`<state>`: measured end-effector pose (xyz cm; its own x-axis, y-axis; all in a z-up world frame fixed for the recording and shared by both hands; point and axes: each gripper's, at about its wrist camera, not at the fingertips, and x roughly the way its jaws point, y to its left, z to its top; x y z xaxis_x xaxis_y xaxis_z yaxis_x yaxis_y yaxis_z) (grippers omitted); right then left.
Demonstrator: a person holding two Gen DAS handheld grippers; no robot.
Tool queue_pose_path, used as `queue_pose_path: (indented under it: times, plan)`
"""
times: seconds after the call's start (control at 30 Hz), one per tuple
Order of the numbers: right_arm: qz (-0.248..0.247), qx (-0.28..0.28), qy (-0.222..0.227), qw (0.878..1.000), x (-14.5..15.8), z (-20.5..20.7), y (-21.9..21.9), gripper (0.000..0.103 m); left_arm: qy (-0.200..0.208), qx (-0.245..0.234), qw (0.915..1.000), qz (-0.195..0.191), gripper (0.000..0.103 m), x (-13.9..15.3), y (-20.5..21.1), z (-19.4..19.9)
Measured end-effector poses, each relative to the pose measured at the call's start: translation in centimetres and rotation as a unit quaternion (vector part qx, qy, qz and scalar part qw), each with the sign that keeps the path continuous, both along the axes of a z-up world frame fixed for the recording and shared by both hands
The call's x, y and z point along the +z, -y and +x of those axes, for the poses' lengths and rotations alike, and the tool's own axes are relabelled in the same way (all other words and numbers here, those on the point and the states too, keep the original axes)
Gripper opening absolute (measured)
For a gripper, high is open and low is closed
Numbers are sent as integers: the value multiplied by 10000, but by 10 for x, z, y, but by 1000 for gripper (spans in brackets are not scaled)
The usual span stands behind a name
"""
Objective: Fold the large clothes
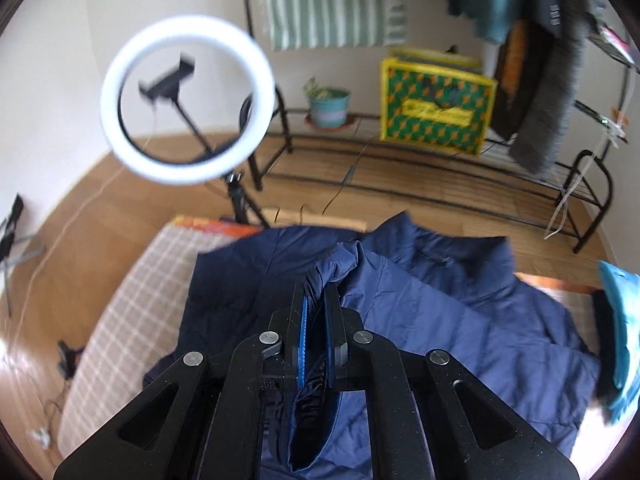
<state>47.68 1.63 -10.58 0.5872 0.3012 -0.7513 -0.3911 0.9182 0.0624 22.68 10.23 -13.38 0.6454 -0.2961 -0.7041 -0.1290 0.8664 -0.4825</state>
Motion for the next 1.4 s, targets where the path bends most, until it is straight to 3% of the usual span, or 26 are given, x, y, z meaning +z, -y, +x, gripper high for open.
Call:
queue_pose_path:
  times: [0.27,0.37,0.47,0.5,0.57,0.6,0.87,1.1,1.4]
  plan:
    - [-324,421,-535,9972,-62,12,-20,6,-161,267,9994,-162,56,-8,-17,-2]
    - [-223,500,-703,9960,-74,14,-24,6,-156,269,9994,-140,56,-7,-16,-1]
    - [42,685,-782,9946,-77,13,-28,15,-89,247,9996,57,56,-3,-12,-2]
    - [168,733,-768,9942,-76,11,-28,20,-73,247,9996,105,56,-2,-12,-2]
    - [497,797,-715,9930,-67,6,-23,39,-34,256,9995,186,56,0,-12,-2]
    - [598,777,-669,9929,-63,4,-20,41,2,267,9993,244,56,2,-11,-3]
    - [918,598,-508,9927,-21,-32,40,41,220,455,9970,578,56,9,-24,-14]
    - [919,306,-400,9945,18,-110,134,41,273,424,9941,963,56,10,-36,-26]
    - [899,-298,-237,9952,51,-216,229,41,105,701,9921,1034,56,-6,-63,-36]
